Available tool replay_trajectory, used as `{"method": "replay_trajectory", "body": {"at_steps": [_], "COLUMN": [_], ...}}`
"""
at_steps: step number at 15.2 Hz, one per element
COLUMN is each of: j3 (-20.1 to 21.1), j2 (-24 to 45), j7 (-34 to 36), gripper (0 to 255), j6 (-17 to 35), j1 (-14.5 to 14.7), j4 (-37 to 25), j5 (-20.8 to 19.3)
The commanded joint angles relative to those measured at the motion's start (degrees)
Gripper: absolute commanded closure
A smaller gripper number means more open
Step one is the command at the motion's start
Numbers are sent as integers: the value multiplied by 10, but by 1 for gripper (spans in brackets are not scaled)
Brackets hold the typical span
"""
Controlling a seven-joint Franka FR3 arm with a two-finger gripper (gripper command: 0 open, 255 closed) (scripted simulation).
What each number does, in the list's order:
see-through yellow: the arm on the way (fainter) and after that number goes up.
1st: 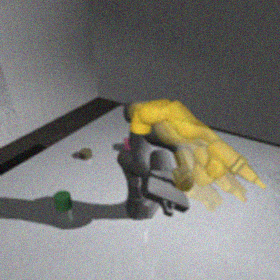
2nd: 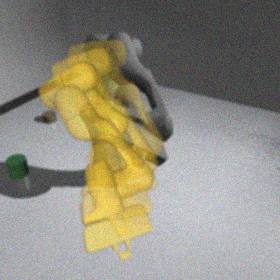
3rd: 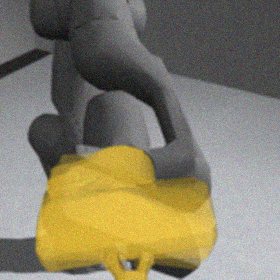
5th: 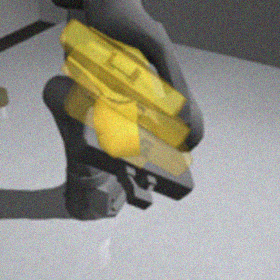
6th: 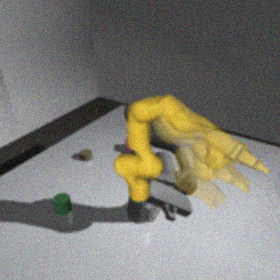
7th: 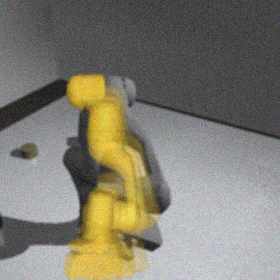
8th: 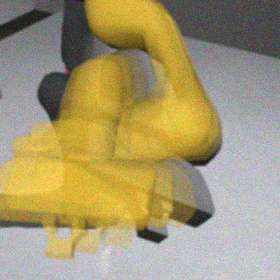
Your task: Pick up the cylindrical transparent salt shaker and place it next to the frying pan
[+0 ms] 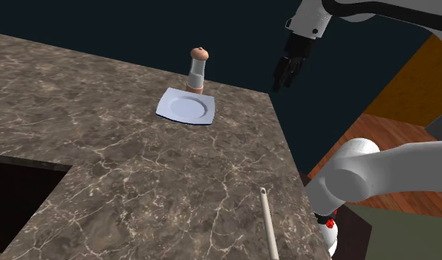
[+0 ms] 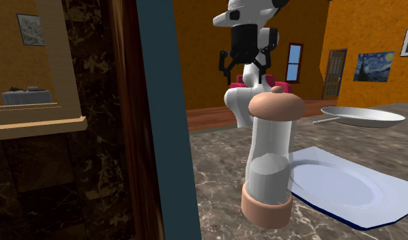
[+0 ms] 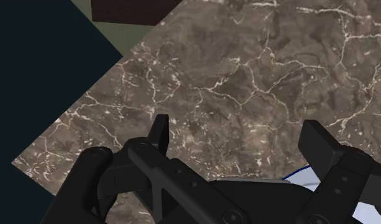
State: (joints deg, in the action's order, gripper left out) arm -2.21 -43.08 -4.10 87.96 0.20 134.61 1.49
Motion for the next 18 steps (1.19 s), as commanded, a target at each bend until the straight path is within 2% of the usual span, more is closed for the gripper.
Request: {"method": "replay_trajectory", "body": {"at_steps": [1, 9, 18], "j3": [0, 7, 11], "j2": [0, 171, 361], "j7": [0, 12, 22], "gripper": [0, 0, 0], "j6": [0, 59, 72], "j1": [0, 15, 25], "j4": [0, -127, -323], "j5": [0, 30, 59]}}
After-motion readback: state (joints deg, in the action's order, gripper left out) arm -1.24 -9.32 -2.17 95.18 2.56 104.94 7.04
